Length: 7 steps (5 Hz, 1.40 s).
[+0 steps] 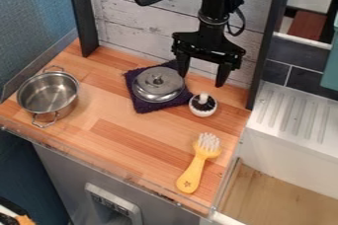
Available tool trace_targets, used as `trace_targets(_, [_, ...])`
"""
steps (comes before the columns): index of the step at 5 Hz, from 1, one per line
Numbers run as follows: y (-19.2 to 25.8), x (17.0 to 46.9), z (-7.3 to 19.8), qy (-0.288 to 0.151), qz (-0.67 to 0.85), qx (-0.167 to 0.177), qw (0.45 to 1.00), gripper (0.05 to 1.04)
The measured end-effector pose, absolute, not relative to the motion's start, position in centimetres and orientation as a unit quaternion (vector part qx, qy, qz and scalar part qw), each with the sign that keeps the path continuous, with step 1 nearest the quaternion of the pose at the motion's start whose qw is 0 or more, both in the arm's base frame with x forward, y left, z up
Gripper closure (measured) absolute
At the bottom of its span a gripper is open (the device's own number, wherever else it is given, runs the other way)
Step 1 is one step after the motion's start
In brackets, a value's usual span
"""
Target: Move the yellow brush to the top left side of the table.
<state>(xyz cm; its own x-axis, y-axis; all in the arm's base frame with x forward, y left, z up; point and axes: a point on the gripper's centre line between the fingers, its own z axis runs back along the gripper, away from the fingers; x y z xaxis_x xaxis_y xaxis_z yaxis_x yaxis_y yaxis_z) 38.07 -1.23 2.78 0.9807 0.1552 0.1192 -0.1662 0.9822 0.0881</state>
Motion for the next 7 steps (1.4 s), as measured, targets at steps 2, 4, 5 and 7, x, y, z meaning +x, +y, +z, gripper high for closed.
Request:
trace_targets(2, [-1.3,36.2,0.5,-0.026,0.088,0.065,0.994,0.082])
trace_targets(4, [-2.0,34.9,1.6,-0.039,0.084,0.058,0.994,0.082])
trace_targets(5, [-3.4,33.3,1.1,-0.030,0.072,0.057,0.995,0.082])
trace_targets(7, [-4.8,29.7,0.8,-0.029,0.046,0.073,0.996,0.082])
